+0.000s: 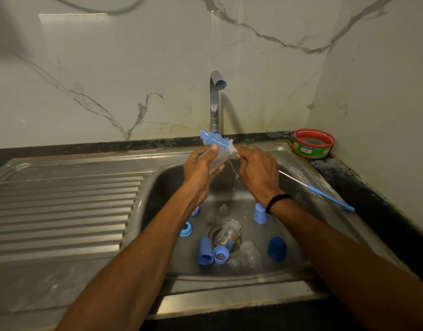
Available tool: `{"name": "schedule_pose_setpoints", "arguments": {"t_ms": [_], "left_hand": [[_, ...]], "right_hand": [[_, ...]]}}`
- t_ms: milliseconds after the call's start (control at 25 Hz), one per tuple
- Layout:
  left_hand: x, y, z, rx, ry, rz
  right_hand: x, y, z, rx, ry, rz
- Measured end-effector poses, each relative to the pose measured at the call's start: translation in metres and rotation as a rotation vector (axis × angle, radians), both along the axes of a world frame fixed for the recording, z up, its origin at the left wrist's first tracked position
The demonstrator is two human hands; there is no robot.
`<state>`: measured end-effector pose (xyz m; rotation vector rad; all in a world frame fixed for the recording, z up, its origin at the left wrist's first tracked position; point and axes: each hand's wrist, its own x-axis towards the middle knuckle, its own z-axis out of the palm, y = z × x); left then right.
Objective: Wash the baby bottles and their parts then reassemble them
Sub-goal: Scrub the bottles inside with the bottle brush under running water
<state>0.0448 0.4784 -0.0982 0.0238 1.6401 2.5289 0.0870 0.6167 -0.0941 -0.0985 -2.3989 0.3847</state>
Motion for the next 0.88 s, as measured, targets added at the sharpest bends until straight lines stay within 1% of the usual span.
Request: {"name": "schedule_pose_setpoints", "arguments": {"t_ms": [160,280,360,440,560,680,760,880], "left_hand": [[-0.002,0.003,-0.003,-0.063,0.054,0.035],[-0.003,0.002,-0.007,-0.117,0.055,0.1],[0.0,0.006,-0.01,-0.139,0.057,0.062],[0.002,0.009,-0.012,-0.14,0.049,0.05],[-0.003,0.005,-0.008,-0.139,0.066,0.142],[0.001,0.008,-0.009,-0.137,0.103,0.099],[0.002,0.007,-0.009,-0.121,0.094,0.139],[0.004,0.011,-0.007,-0.108,0.113,0.087]], "right_hand": [[0.0,-0.001,0.001,0.007,-0.028,-0.024],[0.002,-0.003,0.002,0.005,-0.049,-0.01],[0.005,-0.003,0.003,0.024,-0.055,-0.034],[0.006,-0.001,0.004,0.024,-0.064,-0.047],[0.004,-0.003,0.004,0.022,-0.063,-0.029],[0.003,-0.003,0.002,0.009,-0.06,-0.036],[0.003,-0.004,0.001,0.005,-0.045,-0.024],[0.005,-0.002,0.003,-0.011,-0.013,-0.04]]}}
